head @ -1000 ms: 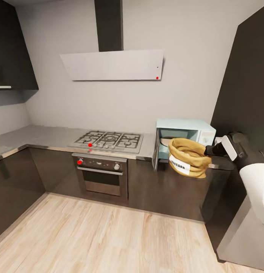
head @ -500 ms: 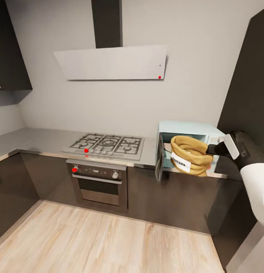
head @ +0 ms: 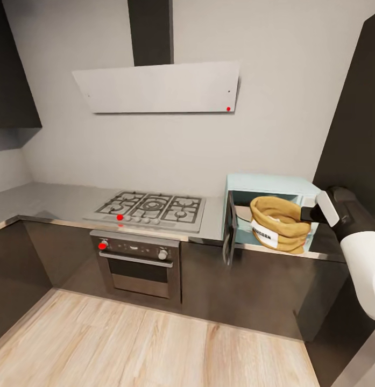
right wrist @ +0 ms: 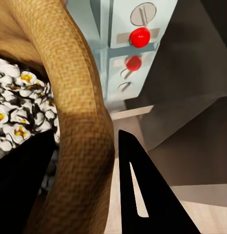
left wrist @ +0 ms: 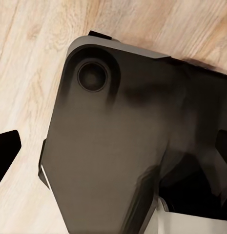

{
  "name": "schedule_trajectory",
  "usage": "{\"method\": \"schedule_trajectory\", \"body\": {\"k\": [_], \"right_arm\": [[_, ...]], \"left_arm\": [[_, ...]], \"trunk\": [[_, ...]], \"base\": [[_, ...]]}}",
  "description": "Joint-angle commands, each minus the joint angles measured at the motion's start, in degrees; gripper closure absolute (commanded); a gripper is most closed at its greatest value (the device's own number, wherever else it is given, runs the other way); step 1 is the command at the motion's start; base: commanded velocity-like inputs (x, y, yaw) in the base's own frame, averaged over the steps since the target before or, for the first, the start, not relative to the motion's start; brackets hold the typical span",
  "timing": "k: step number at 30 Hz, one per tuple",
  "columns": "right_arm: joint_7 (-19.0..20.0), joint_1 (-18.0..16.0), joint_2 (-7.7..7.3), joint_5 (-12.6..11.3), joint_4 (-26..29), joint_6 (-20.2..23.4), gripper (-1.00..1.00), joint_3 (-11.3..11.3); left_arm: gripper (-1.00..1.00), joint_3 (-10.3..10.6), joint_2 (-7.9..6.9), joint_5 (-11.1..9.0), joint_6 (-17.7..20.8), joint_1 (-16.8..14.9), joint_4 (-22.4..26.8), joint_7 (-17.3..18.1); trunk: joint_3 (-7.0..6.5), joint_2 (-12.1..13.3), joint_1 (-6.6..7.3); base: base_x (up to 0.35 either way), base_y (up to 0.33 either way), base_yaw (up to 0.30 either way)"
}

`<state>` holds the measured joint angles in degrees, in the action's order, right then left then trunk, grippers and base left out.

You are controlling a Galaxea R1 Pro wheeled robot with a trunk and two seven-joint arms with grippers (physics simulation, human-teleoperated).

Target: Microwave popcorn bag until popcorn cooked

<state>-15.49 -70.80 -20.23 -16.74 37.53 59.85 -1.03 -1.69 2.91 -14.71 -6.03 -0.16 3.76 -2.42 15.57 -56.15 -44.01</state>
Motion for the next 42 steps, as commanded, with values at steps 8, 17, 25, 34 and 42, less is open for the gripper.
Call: {"method": "schedule_trajectory", "body": {"k": [8, 17, 25, 34, 42], "right_arm": [[-0.59, -0.04, 0.1, -0.64, -0.09, 0.15, 1.0, -0.2], [-0.76, -0.04, 0.03, -0.49, -2.34, 0.15, 1.0, -0.32], [-0.7, -0.04, -0.33, -0.47, -8.39, 0.15, 1.0, -0.46], [-0.35, -0.04, -0.43, -0.64, -7.58, 0.15, 1.0, -0.16], [-0.4, -0.04, -1.12, -0.52, -5.01, 0.15, 1.0, 0.06]], "left_arm": [[-1.0, -0.04, 0.0, -0.1, -0.14, -0.02, 0.02, -0.03], [-1.0, -0.07, -0.01, -0.2, -0.12, -0.02, 0.02, -0.04], [-1.0, -0.12, -0.01, -0.1, -0.2, -0.02, 0.02, -0.04], [-1.0, 0.04, -0.01, -0.06, -0.06, -0.02, 0.02, -0.02], [-1.0, -0.07, -0.01, -0.05, -0.21, -0.02, 0.02, -0.04]], "trunk": [[0.07, -0.05, -0.01], [0.07, -0.05, -0.01], [0.07, -0.05, -0.01], [0.07, -0.05, -0.01], [0.07, -0.05, -0.01]], "base": [[0.044, 0.0, 0.0], [0.205, 0.0, 0.0], [0.016, 0.0, 0.0], [0.132, 0.0, 0.0], [0.018, 0.0, 0.0]]}}
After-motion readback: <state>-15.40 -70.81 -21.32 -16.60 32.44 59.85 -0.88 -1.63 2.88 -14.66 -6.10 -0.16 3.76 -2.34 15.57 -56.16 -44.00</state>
